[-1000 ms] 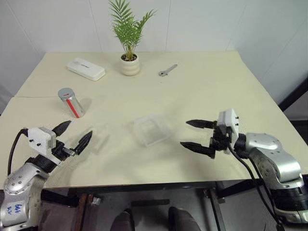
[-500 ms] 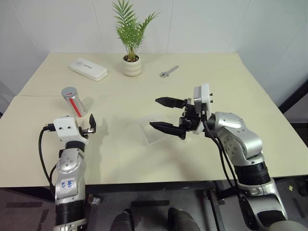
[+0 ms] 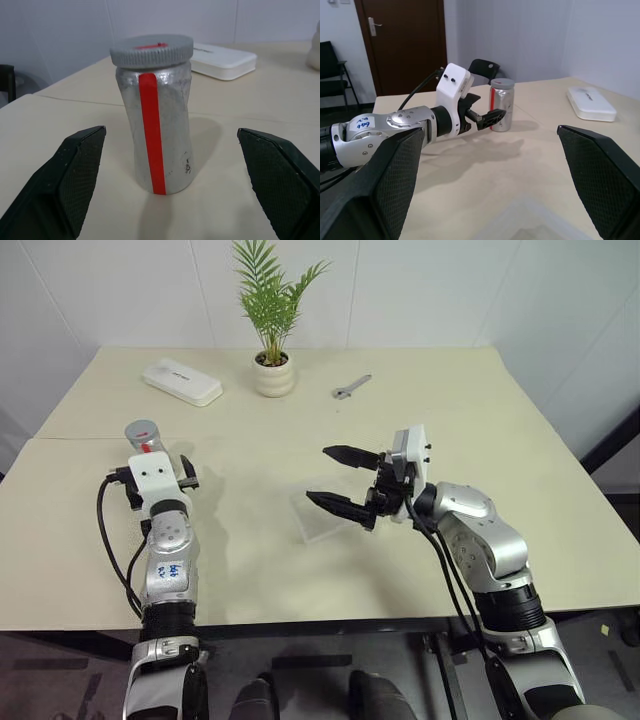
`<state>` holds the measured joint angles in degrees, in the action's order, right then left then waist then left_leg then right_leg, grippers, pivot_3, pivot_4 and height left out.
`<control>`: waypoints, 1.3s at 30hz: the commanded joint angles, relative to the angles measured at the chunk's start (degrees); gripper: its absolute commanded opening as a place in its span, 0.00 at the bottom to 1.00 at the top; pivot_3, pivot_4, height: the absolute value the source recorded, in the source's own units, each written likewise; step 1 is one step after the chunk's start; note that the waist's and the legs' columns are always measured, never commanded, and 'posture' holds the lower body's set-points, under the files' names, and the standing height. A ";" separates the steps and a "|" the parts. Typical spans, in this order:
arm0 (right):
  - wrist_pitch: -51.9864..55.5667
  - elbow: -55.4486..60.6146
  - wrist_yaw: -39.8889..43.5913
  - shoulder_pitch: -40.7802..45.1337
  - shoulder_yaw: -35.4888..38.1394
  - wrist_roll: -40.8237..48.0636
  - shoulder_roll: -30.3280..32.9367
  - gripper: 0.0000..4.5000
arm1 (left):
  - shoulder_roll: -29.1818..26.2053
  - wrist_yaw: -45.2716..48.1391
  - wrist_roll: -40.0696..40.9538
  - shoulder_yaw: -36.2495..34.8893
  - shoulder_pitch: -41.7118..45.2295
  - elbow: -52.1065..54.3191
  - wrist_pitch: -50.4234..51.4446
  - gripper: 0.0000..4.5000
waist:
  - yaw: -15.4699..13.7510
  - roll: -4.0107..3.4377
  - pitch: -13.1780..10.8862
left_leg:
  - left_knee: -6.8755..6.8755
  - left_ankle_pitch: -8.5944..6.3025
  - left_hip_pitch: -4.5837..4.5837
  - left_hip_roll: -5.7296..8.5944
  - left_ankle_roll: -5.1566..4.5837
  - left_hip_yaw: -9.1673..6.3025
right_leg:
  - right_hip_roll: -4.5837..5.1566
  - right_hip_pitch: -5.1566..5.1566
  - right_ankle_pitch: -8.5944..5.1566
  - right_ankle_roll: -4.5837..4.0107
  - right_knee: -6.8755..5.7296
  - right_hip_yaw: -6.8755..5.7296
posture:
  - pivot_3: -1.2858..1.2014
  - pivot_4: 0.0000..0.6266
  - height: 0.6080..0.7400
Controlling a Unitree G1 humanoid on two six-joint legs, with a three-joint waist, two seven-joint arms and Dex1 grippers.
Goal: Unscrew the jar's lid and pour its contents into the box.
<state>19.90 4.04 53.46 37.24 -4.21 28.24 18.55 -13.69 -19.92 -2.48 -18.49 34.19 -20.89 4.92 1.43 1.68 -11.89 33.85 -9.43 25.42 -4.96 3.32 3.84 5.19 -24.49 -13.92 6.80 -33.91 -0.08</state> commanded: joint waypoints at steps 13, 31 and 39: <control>-2.22 3.78 -3.05 -1.91 2.44 -0.24 1.83 1.00 | -8.06 -1.85 1.65 -1.67 16.35 -28.23 -13.25 1.00 | 0.02 0.01 0.00 | -0.06 0.00 0.02 0.00 0.00 0.04 | -0.02 -0.05 0.01 0.05 0.03 0.00 | 0.52 0.24 1.00; -1.63 5.35 -4.96 -3.26 3.07 0.01 1.86 1.00 | -10.91 2.61 5.04 -1.32 22.37 -42.55 -20.78 0.43 | 0.00 0.01 0.00 | -0.10 -0.03 0.03 0.00 0.05 0.08 | -0.02 -0.05 0.01 0.05 0.06 0.00 | 0.52 0.24 1.00; 2.63 7.11 -8.53 -0.71 3.82 1.68 1.50 1.00 | -10.66 30.83 18.09 3.21 8.16 -4.25 -9.89 0.43 | 0.20 0.01 0.00 | -0.18 -0.02 0.05 -0.02 0.04 0.15 | -0.01 -0.08 0.01 0.04 0.07 0.00 | 0.52 0.24 1.00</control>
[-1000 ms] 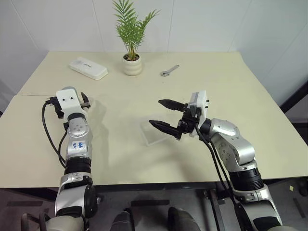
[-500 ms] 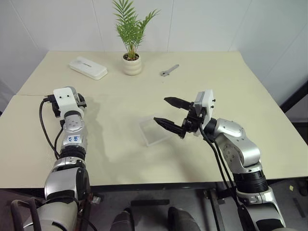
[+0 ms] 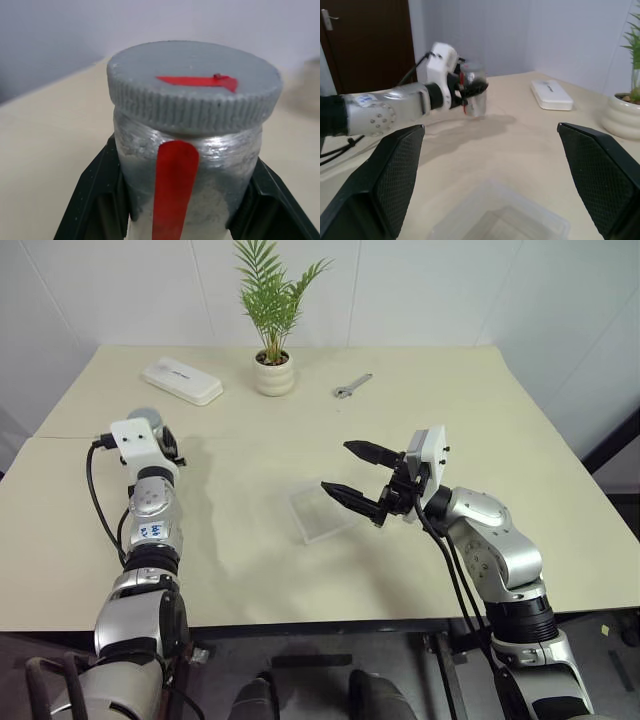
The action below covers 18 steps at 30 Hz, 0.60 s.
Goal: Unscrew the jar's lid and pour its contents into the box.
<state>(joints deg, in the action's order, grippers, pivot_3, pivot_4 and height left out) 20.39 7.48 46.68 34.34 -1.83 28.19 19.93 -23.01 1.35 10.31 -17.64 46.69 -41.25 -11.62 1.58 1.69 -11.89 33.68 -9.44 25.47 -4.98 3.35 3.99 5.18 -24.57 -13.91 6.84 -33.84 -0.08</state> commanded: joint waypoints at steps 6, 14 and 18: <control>16.32 8.22 -6.54 9.73 -0.25 7.33 -1.29 1.00 | -9.02 26.66 19.67 6.63 -15.63 45.59 29.80 0.43 | 0.16 -0.01 0.00 | 0.13 0.05 -0.05 -0.33 -0.09 0.10 | -0.30 -0.17 -0.08 -0.15 -0.29 0.15 | 0.52 0.24 1.00; 20.82 7.57 -5.62 17.58 -5.05 7.10 -2.89 1.00 | -9.22 33.14 23.80 11.14 -19.85 56.53 38.53 0.43 | 0.13 -0.02 0.00 | 0.21 -0.14 -0.21 -0.69 0.23 0.16 | -0.59 -0.06 -0.38 -1.10 -0.20 0.21 | 0.52 0.24 1.00; 20.77 4.93 -6.56 19.80 -5.69 6.27 -4.91 1.00 | -7.64 33.18 23.02 12.43 -20.12 57.24 38.83 0.43 | 0.11 -0.02 0.00 | 0.23 -0.07 -0.16 -0.71 0.12 0.19 | -0.63 -0.12 -0.34 -1.02 -0.21 0.23 | 0.52 0.24 1.00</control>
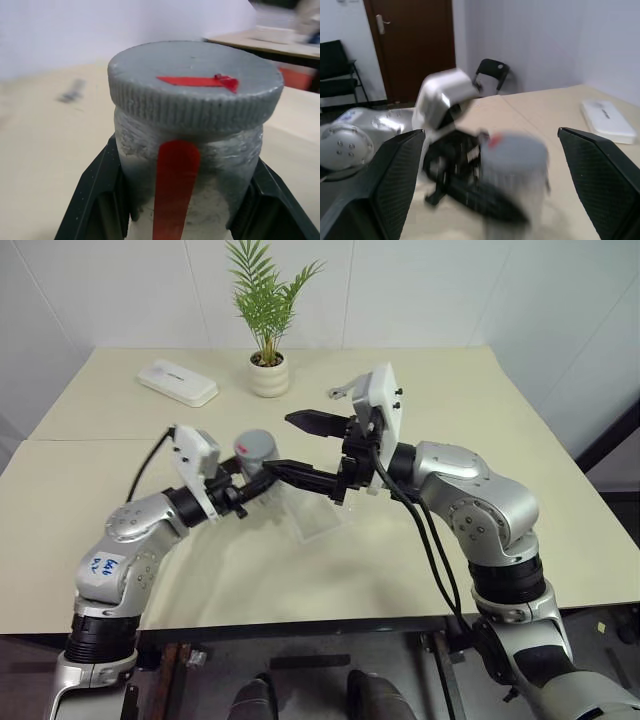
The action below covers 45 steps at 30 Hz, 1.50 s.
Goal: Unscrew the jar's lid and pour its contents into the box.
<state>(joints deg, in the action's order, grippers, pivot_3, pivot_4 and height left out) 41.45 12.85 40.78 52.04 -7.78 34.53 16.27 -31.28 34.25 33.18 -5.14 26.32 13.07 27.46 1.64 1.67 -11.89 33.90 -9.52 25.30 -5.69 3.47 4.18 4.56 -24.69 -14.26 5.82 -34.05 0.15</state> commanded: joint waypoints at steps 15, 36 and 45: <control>-3.10 -6.29 2.58 3.30 -2.91 -5.41 -2.08 1.00 | 2.66 0.41 0.75 -0.06 -1.51 6.87 1.61 0.43 | 0.04 0.00 0.00 | -0.02 0.05 0.01 -0.06 -0.09 0.03 | -0.07 -0.10 0.06 0.11 -0.04 0.03 | 0.52 0.24 1.00; -8.97 -10.26 18.15 2.56 -4.20 -6.85 4.15 0.57 | -4.42 14.51 6.22 -2.38 0.78 3.47 2.63 0.43 | 0.06 0.00 0.00 | -0.06 -0.08 0.05 -0.08 0.11 0.09 | -0.09 -0.23 0.01 0.02 -0.04 0.06 | 0.52 0.24 1.00; -12.77 -20.94 35.87 10.68 -3.71 -4.17 8.00 0.57 | -7.29 31.89 6.53 -2.28 4.52 -3.86 -4.07 0.43 | 0.13 -0.01 0.00 | -0.04 -0.05 0.05 -0.13 0.08 0.17 | -0.14 -0.34 0.03 0.07 -0.15 0.12 | 0.52 0.24 1.00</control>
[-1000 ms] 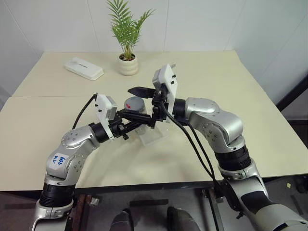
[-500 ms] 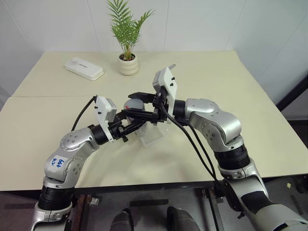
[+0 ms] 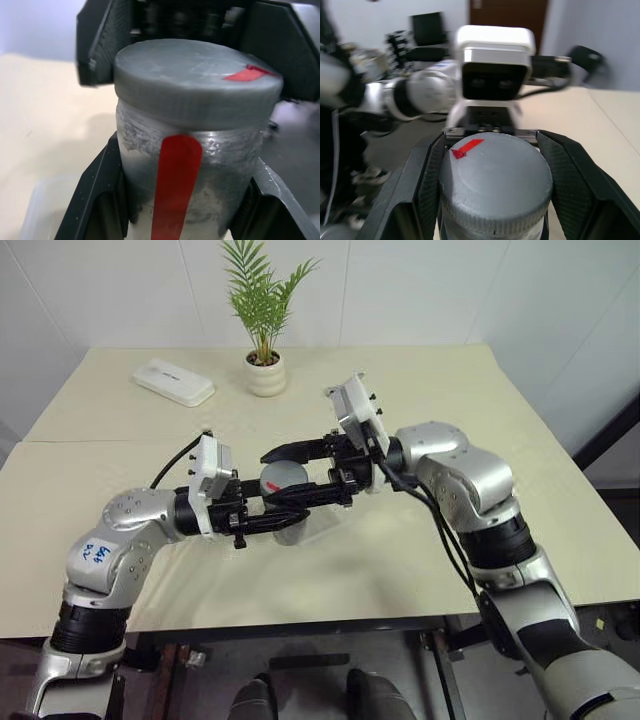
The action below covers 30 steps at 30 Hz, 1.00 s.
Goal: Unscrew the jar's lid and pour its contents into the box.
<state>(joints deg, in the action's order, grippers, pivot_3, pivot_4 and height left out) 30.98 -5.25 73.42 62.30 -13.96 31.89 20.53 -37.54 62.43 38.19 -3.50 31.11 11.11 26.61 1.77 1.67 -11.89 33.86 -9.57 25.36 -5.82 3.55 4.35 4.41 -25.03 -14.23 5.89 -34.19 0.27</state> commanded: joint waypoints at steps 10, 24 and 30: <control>-3.46 -3.25 0.22 0.07 3.03 -1.96 2.43 0.73 | 1.12 1.91 2.04 -3.64 -4.11 1.32 -4.75 0.43 | -0.11 0.00 0.00 | 0.11 -0.03 0.11 -0.07 0.05 0.01 | -0.08 -0.46 -0.23 0.11 -0.80 0.08 | 0.52 0.24 1.00; -2.11 3.61 -2.94 -2.52 6.09 0.66 0.16 0.99 | 0.44 -1.55 1.53 -6.08 -5.20 1.01 -1.78 0.43 | -0.12 0.00 0.00 | 0.19 -0.04 0.09 -0.09 0.06 0.03 | -0.11 -0.45 -0.23 0.09 -0.85 0.14 | 0.52 0.24 1.00; -1.69 6.50 -7.66 -3.41 2.92 -2.08 -4.53 0.99 | 1.55 -2.45 1.16 -4.57 -4.31 0.97 -1.37 0.43 | -0.02 0.00 0.00 | 0.20 -0.04 0.06 -0.11 0.07 0.04 | -0.13 -0.45 -0.24 0.08 -0.92 0.14 | 0.52 0.24 1.00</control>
<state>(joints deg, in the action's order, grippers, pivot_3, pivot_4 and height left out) 29.85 -0.20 67.15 58.41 -10.99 30.47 16.63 -36.21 60.33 38.78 -8.02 25.82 10.56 25.22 1.76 1.67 -11.89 34.07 -9.62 25.42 -5.93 3.61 4.39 4.28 -25.48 -14.46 5.97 -35.12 0.42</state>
